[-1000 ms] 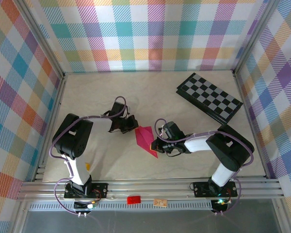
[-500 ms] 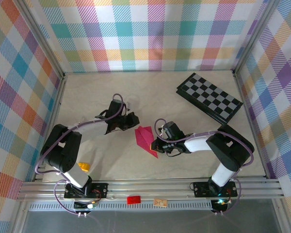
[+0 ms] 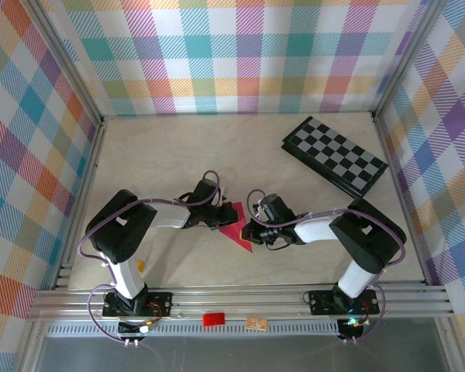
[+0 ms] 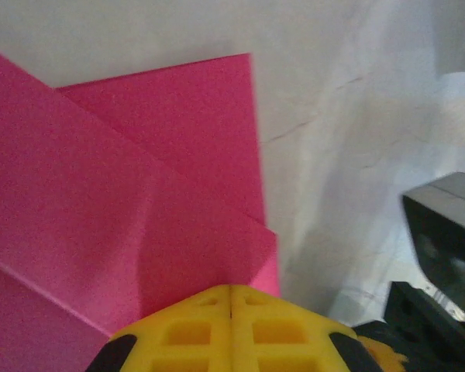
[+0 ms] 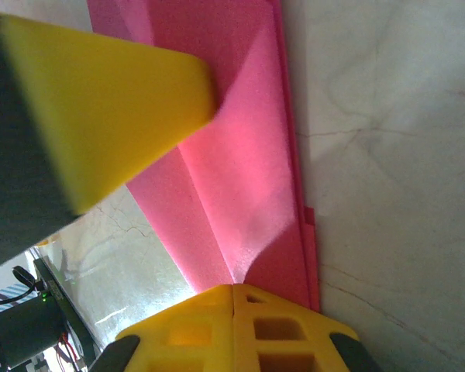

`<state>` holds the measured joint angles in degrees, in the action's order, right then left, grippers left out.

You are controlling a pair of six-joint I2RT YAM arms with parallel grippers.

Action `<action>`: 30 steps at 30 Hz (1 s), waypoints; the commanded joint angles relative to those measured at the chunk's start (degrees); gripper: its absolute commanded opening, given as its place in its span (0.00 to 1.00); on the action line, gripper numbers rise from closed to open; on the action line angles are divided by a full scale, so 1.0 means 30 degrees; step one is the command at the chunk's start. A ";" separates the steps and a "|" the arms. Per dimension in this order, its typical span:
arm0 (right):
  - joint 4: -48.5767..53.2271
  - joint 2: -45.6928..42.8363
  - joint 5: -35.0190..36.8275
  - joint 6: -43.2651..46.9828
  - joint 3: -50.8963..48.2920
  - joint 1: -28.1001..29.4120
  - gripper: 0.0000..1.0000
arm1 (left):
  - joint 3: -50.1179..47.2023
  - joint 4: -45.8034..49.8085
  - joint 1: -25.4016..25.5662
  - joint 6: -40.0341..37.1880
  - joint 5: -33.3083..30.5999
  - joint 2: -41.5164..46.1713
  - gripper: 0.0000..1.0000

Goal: Fold a paper plane with a square sheet of paper (pick it up from the middle)

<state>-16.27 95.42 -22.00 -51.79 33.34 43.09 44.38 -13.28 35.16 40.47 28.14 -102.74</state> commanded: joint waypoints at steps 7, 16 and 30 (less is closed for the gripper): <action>0.3615 0.0719 0.0687 0.0359 -0.0747 0.0078 0.00 | 0.0163 0.0311 -0.1994 -0.0684 -0.0980 -0.0844 0.06; 0.3342 0.0891 0.0624 0.0295 -0.0814 0.0080 0.00 | 0.1757 0.1695 -0.3894 -0.1649 -0.0642 -0.1066 0.06; 0.3637 0.0392 0.0631 0.0317 -0.0575 0.0080 0.00 | 0.0413 0.1233 -0.2422 -0.1150 -0.0933 0.2280 0.09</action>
<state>-15.64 95.20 -22.00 -51.79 33.45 43.09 47.88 -7.86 25.74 36.38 25.56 -97.45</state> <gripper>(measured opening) 0.066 0.085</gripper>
